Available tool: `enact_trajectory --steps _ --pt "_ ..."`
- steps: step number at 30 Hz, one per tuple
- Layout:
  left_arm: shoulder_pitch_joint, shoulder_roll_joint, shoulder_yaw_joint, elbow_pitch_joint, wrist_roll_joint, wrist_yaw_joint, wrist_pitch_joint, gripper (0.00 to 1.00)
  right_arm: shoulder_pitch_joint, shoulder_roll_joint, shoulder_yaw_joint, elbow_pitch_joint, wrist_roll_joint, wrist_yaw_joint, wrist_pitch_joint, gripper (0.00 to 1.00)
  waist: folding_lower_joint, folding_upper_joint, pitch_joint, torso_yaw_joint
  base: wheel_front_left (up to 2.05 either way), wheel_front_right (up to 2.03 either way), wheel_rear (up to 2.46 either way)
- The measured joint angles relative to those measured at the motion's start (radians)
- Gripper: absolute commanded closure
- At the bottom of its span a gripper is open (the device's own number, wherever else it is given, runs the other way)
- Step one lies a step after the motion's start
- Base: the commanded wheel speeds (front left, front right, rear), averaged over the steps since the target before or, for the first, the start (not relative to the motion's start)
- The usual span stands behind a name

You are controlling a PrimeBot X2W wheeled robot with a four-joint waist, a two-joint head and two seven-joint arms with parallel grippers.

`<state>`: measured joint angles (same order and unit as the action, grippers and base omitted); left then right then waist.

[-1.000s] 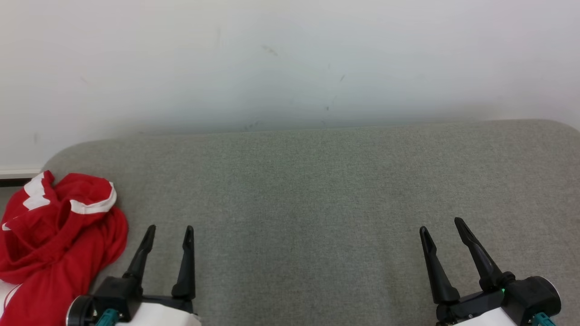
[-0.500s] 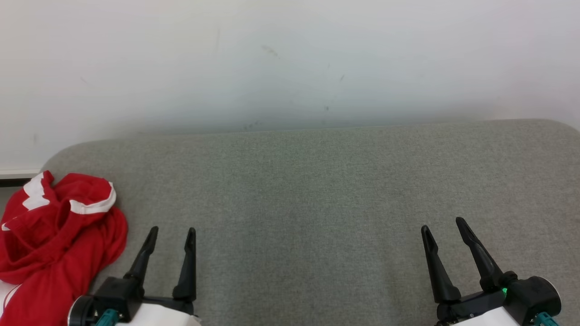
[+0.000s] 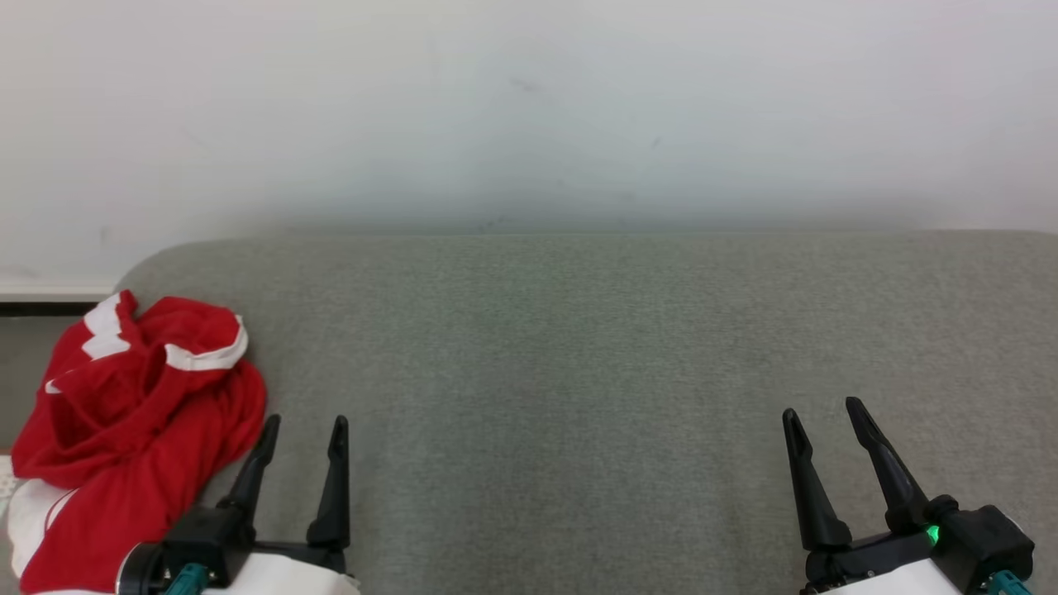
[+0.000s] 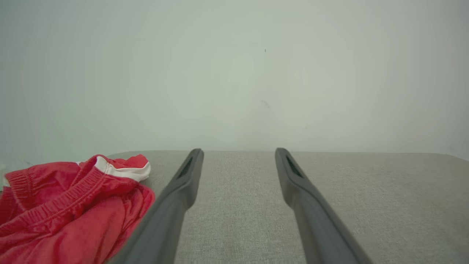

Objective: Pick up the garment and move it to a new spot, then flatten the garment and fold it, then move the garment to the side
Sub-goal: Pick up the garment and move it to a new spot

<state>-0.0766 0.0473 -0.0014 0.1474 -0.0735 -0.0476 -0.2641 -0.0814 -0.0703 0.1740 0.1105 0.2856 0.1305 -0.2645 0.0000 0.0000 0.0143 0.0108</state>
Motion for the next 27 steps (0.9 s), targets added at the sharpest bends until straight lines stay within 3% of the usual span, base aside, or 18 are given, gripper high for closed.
enact_trajectory --steps 27 --pt "0.002 0.0 0.061 0.001 -0.019 0.005 0.0 0.0 0.001 0.011 -0.028 0.036 0.022 0.0 0.0 0.0 0.0 0.0 0.009 0.323 0.0 0.0 0.0"
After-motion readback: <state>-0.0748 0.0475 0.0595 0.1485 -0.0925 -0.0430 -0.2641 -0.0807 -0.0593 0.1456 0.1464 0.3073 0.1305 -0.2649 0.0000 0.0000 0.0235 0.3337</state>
